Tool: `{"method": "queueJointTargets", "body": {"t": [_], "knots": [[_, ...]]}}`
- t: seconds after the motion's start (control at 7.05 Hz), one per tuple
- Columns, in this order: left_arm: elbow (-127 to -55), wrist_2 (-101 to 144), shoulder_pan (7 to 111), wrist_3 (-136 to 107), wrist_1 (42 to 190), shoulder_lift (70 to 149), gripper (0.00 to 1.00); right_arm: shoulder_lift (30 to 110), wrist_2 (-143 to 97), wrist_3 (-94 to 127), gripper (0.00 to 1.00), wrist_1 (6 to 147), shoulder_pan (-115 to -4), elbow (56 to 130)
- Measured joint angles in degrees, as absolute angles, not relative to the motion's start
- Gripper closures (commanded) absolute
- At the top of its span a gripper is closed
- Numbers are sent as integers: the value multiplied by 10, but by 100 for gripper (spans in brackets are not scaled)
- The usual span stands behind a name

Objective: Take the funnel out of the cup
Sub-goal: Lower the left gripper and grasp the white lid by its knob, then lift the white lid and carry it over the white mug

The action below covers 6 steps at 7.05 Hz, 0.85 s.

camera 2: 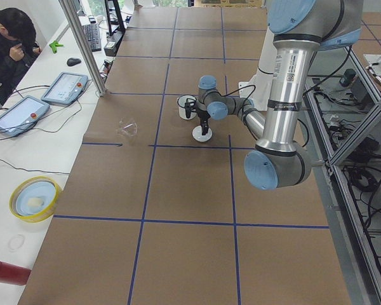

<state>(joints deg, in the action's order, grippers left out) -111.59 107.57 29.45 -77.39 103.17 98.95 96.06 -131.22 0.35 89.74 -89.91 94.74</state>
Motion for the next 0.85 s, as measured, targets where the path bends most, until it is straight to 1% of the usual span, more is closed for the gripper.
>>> {"method": "queueJointTargets", "body": {"t": [0.28,0.71,0.85], "knots": [[-1122,1076,295,-775,1029,989,100,961,-1312,4,0,897,-899,947],[-1159,1076,302,-775,1020,977,100,961,-1312,4,0,897,-899,947],[-1183,1076,312,-773,995,975,100,961,-1312,4,0,897,-899,947]]}}
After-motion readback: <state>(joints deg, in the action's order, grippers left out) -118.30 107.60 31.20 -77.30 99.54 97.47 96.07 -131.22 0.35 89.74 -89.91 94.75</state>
